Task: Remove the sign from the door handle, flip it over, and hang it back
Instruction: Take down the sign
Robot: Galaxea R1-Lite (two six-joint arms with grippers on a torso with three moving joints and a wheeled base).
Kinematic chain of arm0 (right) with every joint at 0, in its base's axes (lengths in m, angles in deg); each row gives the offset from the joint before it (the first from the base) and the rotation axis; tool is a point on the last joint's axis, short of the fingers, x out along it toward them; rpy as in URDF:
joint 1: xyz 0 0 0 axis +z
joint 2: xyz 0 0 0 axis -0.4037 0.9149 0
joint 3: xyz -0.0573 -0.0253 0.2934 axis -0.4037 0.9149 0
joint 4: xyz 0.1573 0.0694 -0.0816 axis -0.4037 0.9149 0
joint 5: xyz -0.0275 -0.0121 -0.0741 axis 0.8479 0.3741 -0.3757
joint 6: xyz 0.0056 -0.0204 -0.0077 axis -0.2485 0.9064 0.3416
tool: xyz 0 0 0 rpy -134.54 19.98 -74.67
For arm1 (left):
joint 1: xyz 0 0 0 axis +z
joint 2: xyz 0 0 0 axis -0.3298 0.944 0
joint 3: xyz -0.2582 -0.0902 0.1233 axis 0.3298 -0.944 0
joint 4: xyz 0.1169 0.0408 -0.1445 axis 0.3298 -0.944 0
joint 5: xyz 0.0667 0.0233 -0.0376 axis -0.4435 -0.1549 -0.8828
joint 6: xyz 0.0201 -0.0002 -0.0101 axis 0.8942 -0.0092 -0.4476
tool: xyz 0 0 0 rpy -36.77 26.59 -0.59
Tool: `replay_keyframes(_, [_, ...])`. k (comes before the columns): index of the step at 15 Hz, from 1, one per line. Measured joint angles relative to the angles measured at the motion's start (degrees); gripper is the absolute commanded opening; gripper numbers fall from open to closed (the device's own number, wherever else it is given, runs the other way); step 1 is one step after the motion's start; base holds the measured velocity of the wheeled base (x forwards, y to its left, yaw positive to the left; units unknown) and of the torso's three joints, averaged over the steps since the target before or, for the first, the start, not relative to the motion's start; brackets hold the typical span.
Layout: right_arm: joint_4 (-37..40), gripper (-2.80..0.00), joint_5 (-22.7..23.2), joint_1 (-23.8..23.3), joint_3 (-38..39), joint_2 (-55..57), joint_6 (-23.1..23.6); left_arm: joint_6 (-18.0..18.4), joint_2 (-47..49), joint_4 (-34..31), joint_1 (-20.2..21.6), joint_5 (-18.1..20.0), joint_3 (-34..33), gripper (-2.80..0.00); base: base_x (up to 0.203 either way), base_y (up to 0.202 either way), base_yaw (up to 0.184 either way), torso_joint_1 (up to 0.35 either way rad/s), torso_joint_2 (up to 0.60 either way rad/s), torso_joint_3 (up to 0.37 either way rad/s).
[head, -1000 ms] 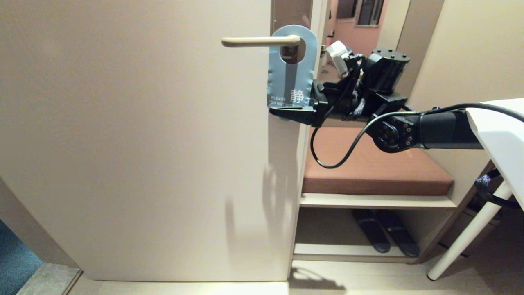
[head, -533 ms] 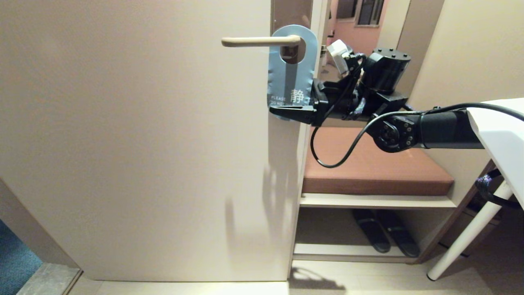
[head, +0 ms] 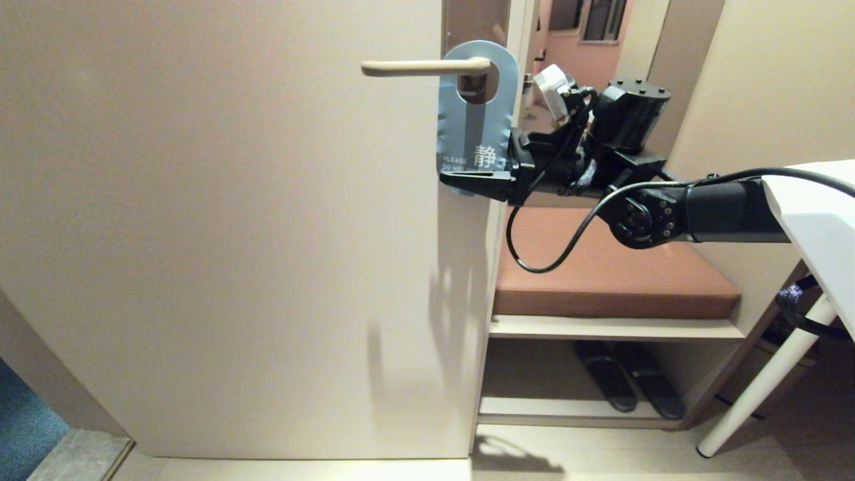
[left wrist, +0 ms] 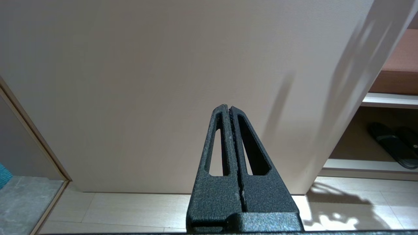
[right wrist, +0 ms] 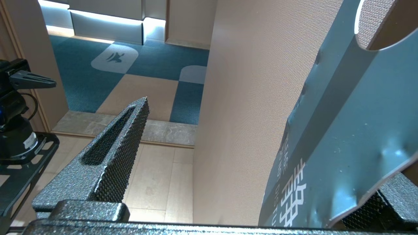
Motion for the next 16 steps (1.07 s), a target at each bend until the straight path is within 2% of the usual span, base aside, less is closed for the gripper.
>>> replay_keyframes(1, [0.0, 0.0, 0.02, 0.0, 0.02, -0.01, -0.02, 0.01, 0.0, 0.0, 0.0, -0.05, 0.0, -2.8, 0.0, 0.0, 0.0, 0.0, 0.0, 0.0])
replay_keyframes(2, [-0.01, -2.8, -0.01, 0.02, 0.0, 0.02, -0.01, 0.02, 0.0, 0.01, 0.0, -0.03, 0.0, -2.8, 0.0, 0.0, 0.0, 0.0, 0.0, 0.0])
replay_keyframes(16, [-0.07, -2.8, -0.42, 0.02, 0.26, -0.14, 0.24, 0.03, 0.0, 0.0, 0.0, -0.02, 0.0, -2.8, 0.0, 0.0, 0.0, 0.0, 0.0, 0.0])
